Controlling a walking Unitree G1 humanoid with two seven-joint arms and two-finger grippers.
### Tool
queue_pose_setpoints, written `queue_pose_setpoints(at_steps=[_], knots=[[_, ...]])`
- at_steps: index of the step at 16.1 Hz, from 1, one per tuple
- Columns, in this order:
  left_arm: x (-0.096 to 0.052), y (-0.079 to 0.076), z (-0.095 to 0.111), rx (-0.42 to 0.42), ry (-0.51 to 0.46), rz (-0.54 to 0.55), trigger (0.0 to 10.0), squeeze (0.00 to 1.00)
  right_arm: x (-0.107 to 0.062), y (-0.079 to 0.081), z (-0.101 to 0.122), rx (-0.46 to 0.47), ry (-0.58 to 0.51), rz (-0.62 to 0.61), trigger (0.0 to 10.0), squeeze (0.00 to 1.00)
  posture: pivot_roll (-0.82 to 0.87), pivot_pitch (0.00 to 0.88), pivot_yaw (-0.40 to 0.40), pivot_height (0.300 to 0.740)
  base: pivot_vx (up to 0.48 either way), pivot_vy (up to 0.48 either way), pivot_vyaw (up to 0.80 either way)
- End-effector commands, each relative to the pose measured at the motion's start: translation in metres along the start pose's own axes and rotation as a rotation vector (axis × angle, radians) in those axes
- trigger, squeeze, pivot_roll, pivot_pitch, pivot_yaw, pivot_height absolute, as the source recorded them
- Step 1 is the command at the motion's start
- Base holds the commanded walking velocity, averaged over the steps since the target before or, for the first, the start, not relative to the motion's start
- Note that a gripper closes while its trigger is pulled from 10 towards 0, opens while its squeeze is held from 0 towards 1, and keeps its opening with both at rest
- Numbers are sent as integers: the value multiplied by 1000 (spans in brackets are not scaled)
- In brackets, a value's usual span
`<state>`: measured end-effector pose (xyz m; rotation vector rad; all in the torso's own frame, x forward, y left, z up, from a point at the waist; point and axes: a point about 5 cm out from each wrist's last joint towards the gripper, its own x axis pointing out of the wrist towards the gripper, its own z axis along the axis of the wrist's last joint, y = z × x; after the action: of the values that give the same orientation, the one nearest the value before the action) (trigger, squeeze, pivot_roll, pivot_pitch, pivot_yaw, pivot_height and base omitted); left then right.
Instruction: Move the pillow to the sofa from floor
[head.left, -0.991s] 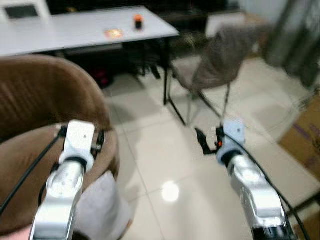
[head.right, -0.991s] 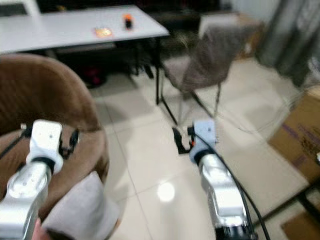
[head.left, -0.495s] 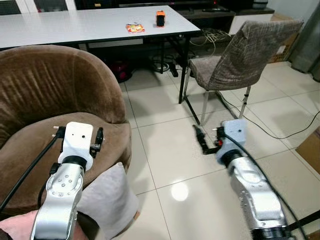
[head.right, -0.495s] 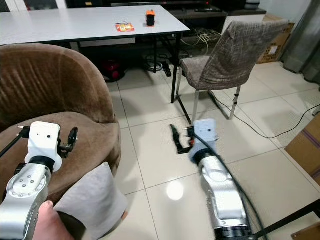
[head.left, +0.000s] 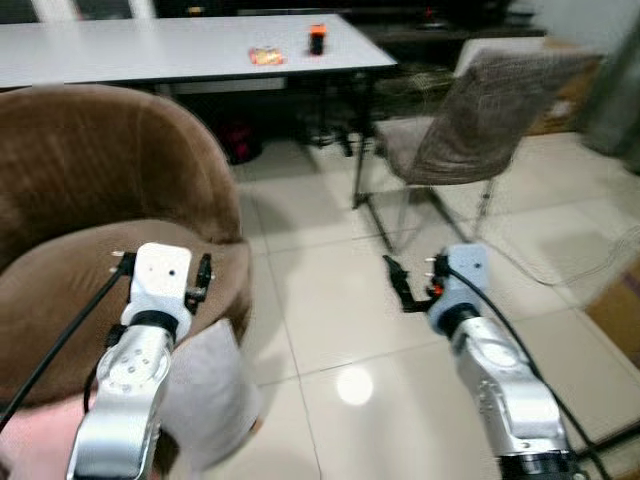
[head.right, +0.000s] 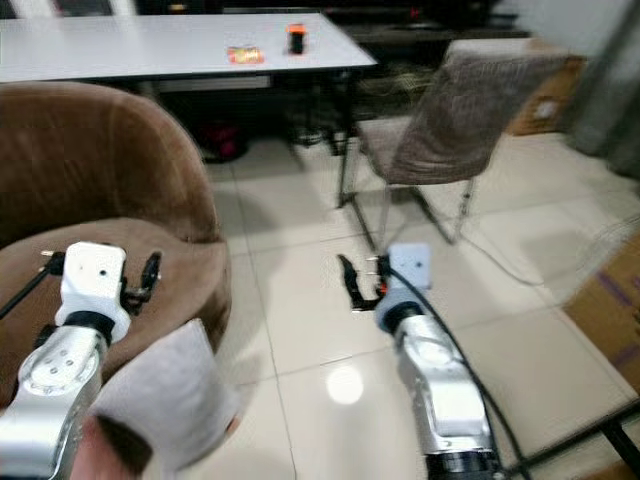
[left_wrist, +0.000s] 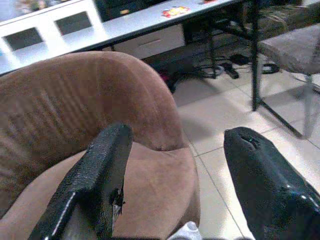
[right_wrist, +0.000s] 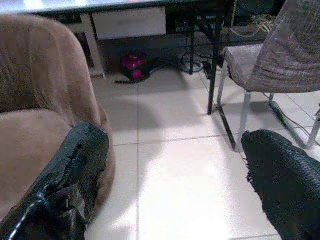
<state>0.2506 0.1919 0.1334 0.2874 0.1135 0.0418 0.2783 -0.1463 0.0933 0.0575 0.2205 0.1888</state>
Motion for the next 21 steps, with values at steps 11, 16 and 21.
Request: queue_pose_setpoints(at_steps=[11,16,21], knots=[[1,3,1,13,-42,6,10000,0,1,-4,13,81,-64,-32,10000,0,-50,0,-3,740,0,0,0],[5,2,3,-30,-54,-30,10000,0,-4,-17,17,31,-89,-91,10000,0,-77,0,27,740,233,0,634],[5,3,2,-28,-53,-33,10000,0,-1,-12,15,27,-81,-92,10000,0,-73,0,21,740,307,0,480]])
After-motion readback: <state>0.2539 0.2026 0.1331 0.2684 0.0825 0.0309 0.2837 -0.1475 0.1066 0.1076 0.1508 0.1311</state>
